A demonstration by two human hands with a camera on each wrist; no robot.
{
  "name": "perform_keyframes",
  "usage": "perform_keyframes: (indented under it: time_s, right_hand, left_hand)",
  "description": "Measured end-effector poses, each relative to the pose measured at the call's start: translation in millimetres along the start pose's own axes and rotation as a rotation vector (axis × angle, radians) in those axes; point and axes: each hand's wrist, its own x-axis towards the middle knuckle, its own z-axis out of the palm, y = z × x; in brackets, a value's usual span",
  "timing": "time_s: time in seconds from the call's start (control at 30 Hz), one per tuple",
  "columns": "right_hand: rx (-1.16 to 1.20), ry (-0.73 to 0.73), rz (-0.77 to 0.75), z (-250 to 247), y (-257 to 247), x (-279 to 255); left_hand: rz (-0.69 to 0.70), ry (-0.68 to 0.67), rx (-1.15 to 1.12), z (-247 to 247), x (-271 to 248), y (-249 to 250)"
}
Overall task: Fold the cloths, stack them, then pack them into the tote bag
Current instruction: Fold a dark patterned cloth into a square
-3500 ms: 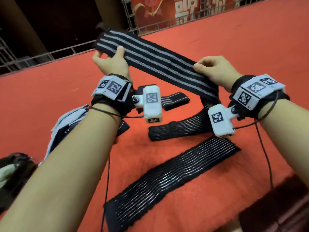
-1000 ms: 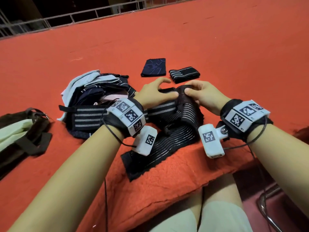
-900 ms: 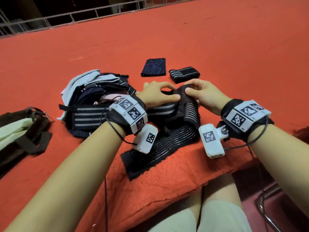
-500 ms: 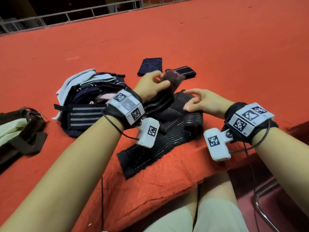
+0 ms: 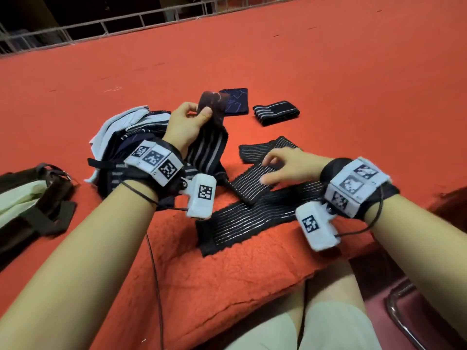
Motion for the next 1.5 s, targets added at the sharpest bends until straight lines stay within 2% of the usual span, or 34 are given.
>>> perform_keyframes:
  time_s: [0.03, 0.1, 0.2, 0.3, 0.37, 0.5, 0.6, 0.77, 0.87, 0.97, 1.03, 1.17, 1.2, 1.27, 1.33, 1.37, 1.5]
  right_hand:
    - [-0.065, -0.063, -0.004, 11, -12, 1]
    - [-0.168, -0.088, 0.011, 32, -32, 6]
    - [-0.276, -0.041, 0.005, 51, -46, 15]
    - [-0.203, 0.033, 0.007, 39, -43, 20]
    - [-0.083, 0.142, 0.082, 19, -28, 25]
    - [0.580, 0.382, 0.343, -22, 24, 39]
    - [0.750, 0.577, 0.417, -46, 60, 44]
    - [0.730, 0.891, 0.512, -81, 97, 49]
    - [0.653, 0.739, 0.558, -82, 96, 53]
    - [0.552, 0.864, 0.721, -76, 89, 52]
    - [0.393, 0.787, 0.678, -69, 76, 49]
    - [0.171, 0.636, 0.475, -56, 40, 45]
    - [0.197, 0.606, 0.390, -55, 31, 42]
    - [0.472, 0.500, 0.169, -53, 13, 38]
    - [0.787, 0.375, 0.042, -49, -5, 32]
    - [0.844, 0.362, -0.001, -47, -11, 32]
    - [0.884, 0.563, -0.098, -38, -28, 34]
  left_hand:
    - [-0.002, -0.006, -0.003, 0, -1, -3]
    - [-0.007, -0.008, -0.019, -2, -2, -7]
    - [-0.031, 0.016, -0.064, -8, -3, -5]
    - [-0.041, 0.014, -0.075, -14, -1, -3]
    - [-0.033, 0.017, -0.065, -18, 2, -4]
    - [-0.001, 0.038, -0.062, -17, 8, -7]
    - [-0.004, 0.037, -0.074, -5, 11, -6]
    - [0.048, 0.012, -0.037, 22, 18, 8]
    - [0.073, 0.003, -0.040, 37, 17, 18]
    - [0.095, -0.034, -0.021, 50, 14, 27]
    - [0.116, -0.061, -0.012, 57, 12, 33]
    - [0.133, -0.098, 0.006, 66, 8, 41]
    - [0.132, -0.107, 0.001, 67, 7, 41]
    - [0.129, -0.129, -0.008, 69, 4, 44]
    - [0.128, -0.150, 0.002, 69, 2, 47]
    - [0.125, -0.160, 0.009, 69, 0, 49]
    - [0.094, -0.152, 0.006, 65, -2, 49]
